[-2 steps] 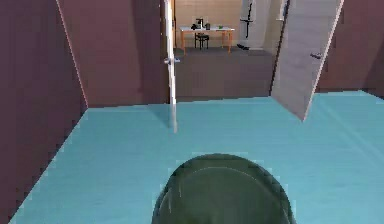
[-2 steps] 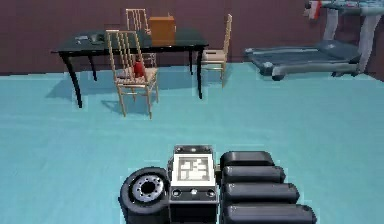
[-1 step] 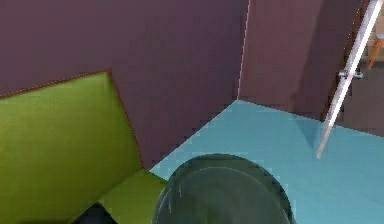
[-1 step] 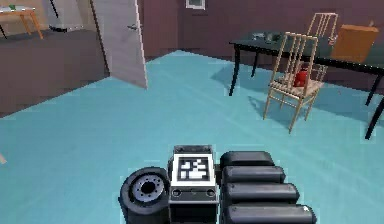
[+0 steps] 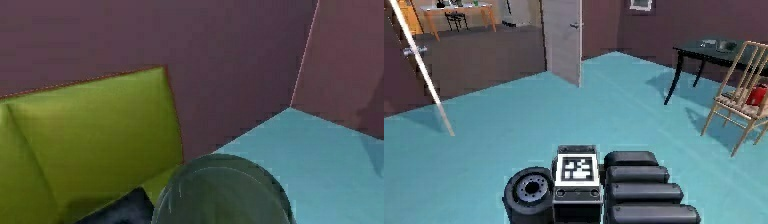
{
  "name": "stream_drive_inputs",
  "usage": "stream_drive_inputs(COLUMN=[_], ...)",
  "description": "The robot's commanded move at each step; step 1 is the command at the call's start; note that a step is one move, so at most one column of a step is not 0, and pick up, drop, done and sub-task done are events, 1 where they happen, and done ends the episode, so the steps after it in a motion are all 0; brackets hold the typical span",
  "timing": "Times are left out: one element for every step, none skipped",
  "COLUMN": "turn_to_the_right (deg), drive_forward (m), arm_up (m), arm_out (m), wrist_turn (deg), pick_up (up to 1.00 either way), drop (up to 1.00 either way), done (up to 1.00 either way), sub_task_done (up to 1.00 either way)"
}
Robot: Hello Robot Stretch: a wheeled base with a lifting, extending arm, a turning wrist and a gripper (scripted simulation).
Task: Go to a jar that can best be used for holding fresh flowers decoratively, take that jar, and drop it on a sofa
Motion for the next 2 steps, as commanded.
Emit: stream_drive_inputs(turn_to_the_right=[-45.0, -27.0], drive_forward=[0.00, 0.00], arm_up=[0.00, 0.00], arm_out=[0.00, 0.00], wrist_turn=[0.0, 0.0], pick_up=[0.00, 0.00], drop=[0.00, 0.00], done=[0.00, 0.00], sub_task_done=[0.00, 0.00])
